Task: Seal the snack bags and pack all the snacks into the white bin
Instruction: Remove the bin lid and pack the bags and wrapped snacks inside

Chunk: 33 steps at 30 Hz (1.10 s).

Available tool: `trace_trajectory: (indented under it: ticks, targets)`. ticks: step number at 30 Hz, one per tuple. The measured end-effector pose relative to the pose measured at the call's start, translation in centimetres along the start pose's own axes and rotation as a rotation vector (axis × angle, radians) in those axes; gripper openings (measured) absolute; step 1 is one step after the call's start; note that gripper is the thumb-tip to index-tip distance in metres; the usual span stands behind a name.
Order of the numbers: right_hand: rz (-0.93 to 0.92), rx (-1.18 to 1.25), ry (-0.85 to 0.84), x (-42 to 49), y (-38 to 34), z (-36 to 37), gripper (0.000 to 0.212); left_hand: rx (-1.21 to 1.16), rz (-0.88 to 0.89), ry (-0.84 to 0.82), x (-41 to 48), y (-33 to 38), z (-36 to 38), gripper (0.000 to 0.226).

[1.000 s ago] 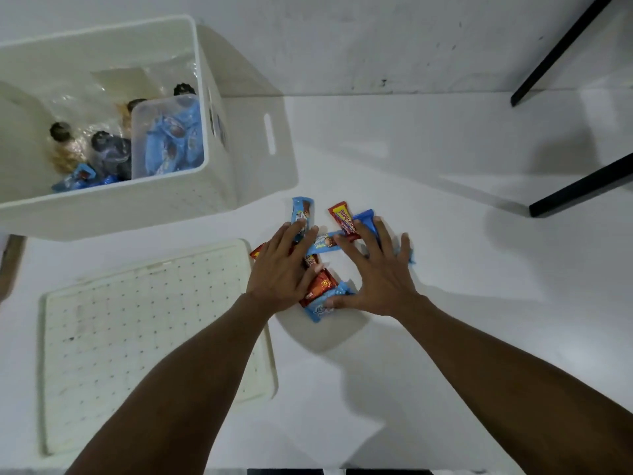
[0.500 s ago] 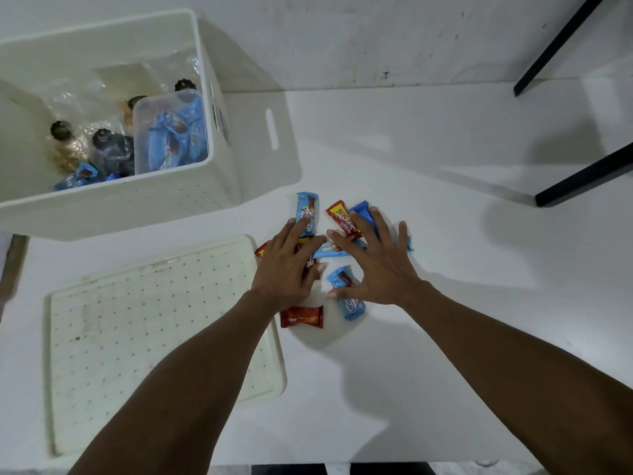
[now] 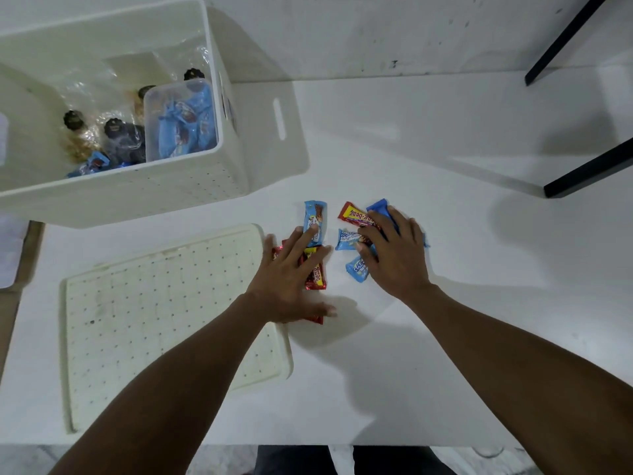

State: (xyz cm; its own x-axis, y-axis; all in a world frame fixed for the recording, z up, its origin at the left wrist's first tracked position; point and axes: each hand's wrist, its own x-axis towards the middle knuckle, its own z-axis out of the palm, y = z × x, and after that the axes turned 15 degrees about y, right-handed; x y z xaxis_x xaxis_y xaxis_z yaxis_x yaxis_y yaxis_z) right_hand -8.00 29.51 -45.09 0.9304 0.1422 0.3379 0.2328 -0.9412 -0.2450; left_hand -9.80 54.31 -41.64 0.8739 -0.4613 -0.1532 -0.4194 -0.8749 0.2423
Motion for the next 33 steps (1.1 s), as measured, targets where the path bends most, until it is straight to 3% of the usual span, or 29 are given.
trace_trajectory:
  ticks: [7, 10, 16, 25, 29, 33]
  targets:
    - [-0.073, -0.062, -0.177, -3.1, -0.9, -1.2, 0.087, 0.085, 0.088, -0.038, -1.9, 0.4, 0.8, 0.136]
    - [-0.078, -0.078, -0.177, -3.3, -1.0, -1.2, 0.080, 0.089, 0.124, -0.003, -2.4, -0.5, 1.2, 0.119]
    - [-0.089, -0.138, -0.158, -3.0, -1.2, -0.3, 0.063, 0.018, 0.038, 0.267, -2.9, -0.1, 2.7, 0.074]
    - [-0.100, -0.116, 0.068, -3.1, -0.8, 0.8, 0.038, 0.064, -0.057, 0.572, -0.9, 0.5, 4.4, 0.048]
    - [-0.130, -0.026, 0.139, -1.9, -0.4, 1.1, 0.037, -0.001, -0.057, 0.582, 0.4, 0.5, 3.8, 0.040]
    - [-0.080, -0.026, 0.115, -0.9, -0.7, 1.0, 0.035, -0.130, -0.176, 0.566, 1.0, 1.0, 2.9, 0.040]
